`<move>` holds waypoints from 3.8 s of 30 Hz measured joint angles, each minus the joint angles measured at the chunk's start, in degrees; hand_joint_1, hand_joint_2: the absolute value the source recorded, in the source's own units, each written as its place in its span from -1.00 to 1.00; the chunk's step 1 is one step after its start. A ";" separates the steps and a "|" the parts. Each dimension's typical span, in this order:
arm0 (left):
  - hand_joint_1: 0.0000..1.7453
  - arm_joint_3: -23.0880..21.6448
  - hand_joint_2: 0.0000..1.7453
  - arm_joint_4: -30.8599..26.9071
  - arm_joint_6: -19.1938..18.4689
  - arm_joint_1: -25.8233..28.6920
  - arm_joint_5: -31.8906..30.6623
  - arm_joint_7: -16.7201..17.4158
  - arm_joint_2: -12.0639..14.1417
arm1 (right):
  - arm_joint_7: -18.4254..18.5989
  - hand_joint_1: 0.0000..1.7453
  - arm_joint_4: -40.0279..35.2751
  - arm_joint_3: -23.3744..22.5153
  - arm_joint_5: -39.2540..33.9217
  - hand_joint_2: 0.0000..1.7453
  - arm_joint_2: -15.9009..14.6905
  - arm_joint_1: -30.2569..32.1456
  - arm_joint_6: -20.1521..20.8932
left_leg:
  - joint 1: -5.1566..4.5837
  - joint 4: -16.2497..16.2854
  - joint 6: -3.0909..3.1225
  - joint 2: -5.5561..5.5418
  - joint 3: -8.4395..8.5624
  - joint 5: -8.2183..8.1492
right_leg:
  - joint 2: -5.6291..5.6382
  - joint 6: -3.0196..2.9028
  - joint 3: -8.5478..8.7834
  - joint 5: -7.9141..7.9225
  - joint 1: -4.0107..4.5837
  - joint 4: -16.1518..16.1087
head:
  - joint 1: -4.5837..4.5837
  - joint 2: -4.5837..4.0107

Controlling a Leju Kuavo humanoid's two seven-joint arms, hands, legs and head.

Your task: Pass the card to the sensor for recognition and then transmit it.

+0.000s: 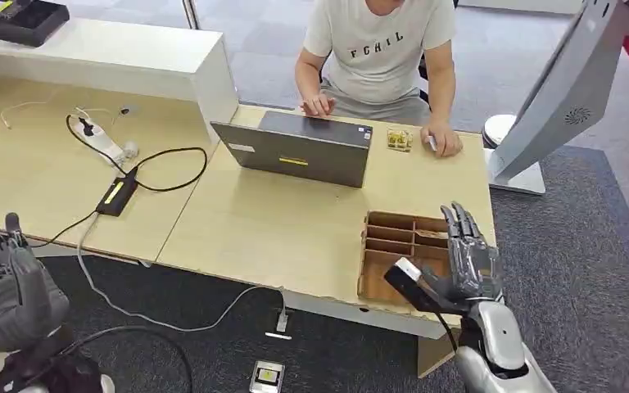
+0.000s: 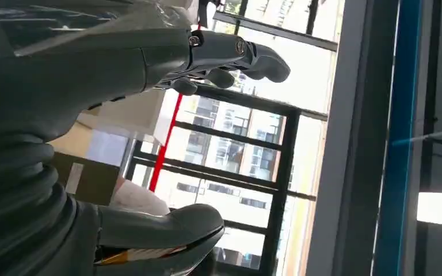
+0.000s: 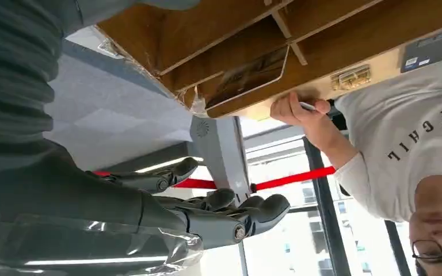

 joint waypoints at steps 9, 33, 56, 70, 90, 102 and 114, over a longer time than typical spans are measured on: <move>-1.00 -1.14 1.00 0.79 0.15 -0.93 0.52 0.00 0.55 | -1.03 -0.98 0.02 0.15 -0.09 1.00 1.14 -1.37 0.37 | 0.00 0.00 0.00 0.00 -0.01 0.00 | 0.00 0.00 -0.01 0.00 0.00 0.00 | -0.02 0.00; -1.00 -2.10 1.00 1.95 -0.31 -2.14 0.11 0.00 0.79 | -0.15 0.90 11.41 0.39 0.09 1.00 2.54 -5.89 -1.51 | 0.00 0.00 0.00 -0.01 -0.02 0.00 | 0.00 0.00 -0.01 0.00 0.00 0.00 | -0.02 0.00; -1.00 -2.01 1.00 1.95 -1.14 -1.25 -1.07 0.00 0.39 | -1.23 1.00 17.16 0.46 -0.70 1.00 4.26 -7.56 -2.16 | 0.00 0.00 0.00 -0.01 -0.01 0.00 | -0.01 0.00 0.00 0.00 0.00 0.00 | -0.02 0.00; -1.00 -1.99 1.00 1.92 -0.74 -1.03 -0.61 0.00 0.39 | -1.86 1.00 19.61 0.46 -1.38 1.00 5.01 -9.08 -3.63 | 0.00 0.00 0.00 -0.01 -0.02 0.00 | -0.01 0.00 0.00 0.00 0.00 0.00 | -0.02 0.00; -1.00 -1.86 1.00 1.46 -0.52 -0.42 -0.85 -0.02 -0.02 | -0.15 1.00 10.14 -0.92 -0.98 1.00 4.11 -10.04 -6.01 | 0.00 0.01 0.00 0.00 -0.01 0.01 | 0.00 0.01 -0.01 0.02 0.00 0.00 | 0.00 0.00; -1.00 -0.90 1.00 0.31 0.83 0.21 -2.03 -0.02 -0.79 | -1.75 1.00 5.94 -1.03 -2.03 1.00 4.59 -13.32 -4.48 | 0.00 0.00 0.00 -0.01 -0.02 0.02 | 0.00 0.01 0.00 0.04 0.00 0.01 | -0.02 0.00; -1.00 -0.48 1.00 -0.77 0.85 0.86 -2.21 -0.02 -1.73 | -2.65 1.00 7.23 -0.42 -2.86 1.00 6.60 -17.46 -4.92 | 0.01 0.00 -0.01 -0.02 -0.05 0.05 | -0.01 0.01 0.00 0.04 0.00 0.02 | 0.00 0.00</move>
